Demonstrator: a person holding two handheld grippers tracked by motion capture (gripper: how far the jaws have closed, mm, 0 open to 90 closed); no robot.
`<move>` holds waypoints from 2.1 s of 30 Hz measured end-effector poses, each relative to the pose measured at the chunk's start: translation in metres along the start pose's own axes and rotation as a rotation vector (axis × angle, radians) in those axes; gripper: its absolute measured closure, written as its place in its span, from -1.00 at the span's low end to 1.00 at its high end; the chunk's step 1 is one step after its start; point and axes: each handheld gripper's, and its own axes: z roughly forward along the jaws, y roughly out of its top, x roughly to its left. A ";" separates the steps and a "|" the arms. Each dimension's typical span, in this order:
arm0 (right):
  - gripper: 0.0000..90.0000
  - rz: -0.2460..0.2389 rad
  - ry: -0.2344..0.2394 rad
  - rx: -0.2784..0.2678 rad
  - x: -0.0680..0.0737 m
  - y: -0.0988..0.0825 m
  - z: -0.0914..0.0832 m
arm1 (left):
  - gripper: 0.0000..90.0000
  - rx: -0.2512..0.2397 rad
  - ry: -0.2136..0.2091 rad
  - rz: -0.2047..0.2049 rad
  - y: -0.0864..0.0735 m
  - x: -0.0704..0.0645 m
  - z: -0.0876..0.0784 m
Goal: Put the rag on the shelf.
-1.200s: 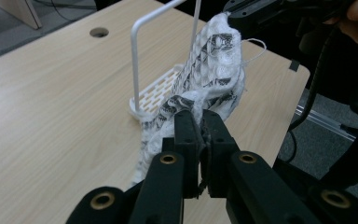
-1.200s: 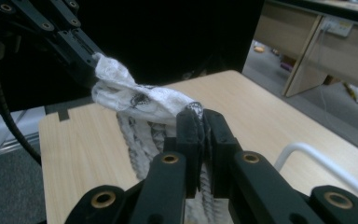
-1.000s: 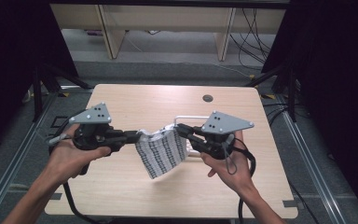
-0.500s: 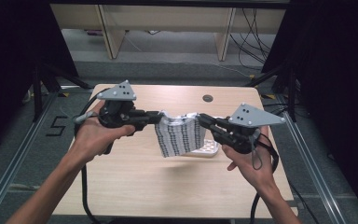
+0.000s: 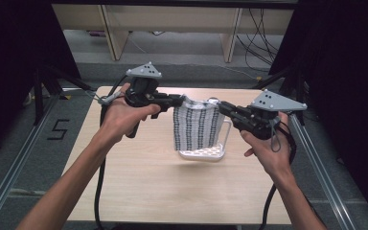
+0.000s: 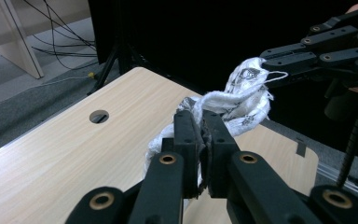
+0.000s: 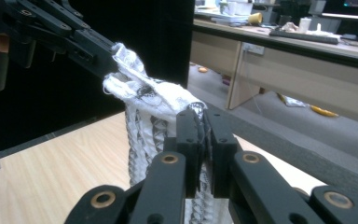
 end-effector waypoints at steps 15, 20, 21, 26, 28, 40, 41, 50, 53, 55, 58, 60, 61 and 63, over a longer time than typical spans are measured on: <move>0.91 0.070 -0.059 0.024 -0.041 0.003 0.027 | 0.88 -0.016 -0.006 -0.117 0.015 0.025 0.039; 0.91 0.115 -0.064 0.042 -0.048 0.000 0.031 | 0.87 -0.007 -0.007 -0.139 0.015 0.030 0.047; 0.91 0.115 -0.064 0.042 -0.048 0.000 0.031 | 0.87 -0.007 -0.007 -0.139 0.015 0.030 0.047; 0.91 0.127 -0.076 0.058 -0.055 -0.003 0.039 | 0.86 -0.024 -0.017 -0.195 0.014 0.045 0.059; 0.91 0.143 -0.088 0.061 -0.056 -0.003 0.040 | 0.86 -0.025 -0.015 -0.203 0.013 0.047 0.062; 0.89 0.185 -0.119 0.125 -0.080 -0.016 0.072 | 0.86 0.003 0.034 -0.277 0.002 0.072 0.093; 0.89 0.205 -0.110 0.134 -0.081 -0.017 0.075 | 0.85 0.009 0.037 -0.284 0.001 0.074 0.095; 0.84 0.219 -0.125 0.205 -0.091 -0.032 0.093 | 0.52 0.098 0.031 -0.290 -0.019 0.085 0.112; 0.31 0.270 -0.115 0.286 -0.094 -0.036 0.099 | -0.04 0.131 0.069 -0.283 -0.024 0.088 0.115; 0.32 0.258 -0.131 0.287 -0.096 -0.037 0.099 | -0.17 0.137 0.091 -0.287 -0.025 0.089 0.114; 0.18 0.251 -0.148 0.267 -0.095 -0.035 0.097 | -0.39 0.145 0.112 -0.268 -0.025 0.091 0.109; 0.14 0.241 -0.153 0.274 -0.092 -0.034 0.095 | -0.37 0.127 0.097 -0.247 -0.025 0.087 0.103; 0.14 0.241 -0.153 0.274 -0.092 -0.034 0.095 | -0.37 0.127 0.097 -0.247 -0.025 0.087 0.103; 0.11 0.225 -0.148 0.272 -0.093 -0.034 0.094 | -0.37 0.125 0.098 -0.233 -0.025 0.083 0.100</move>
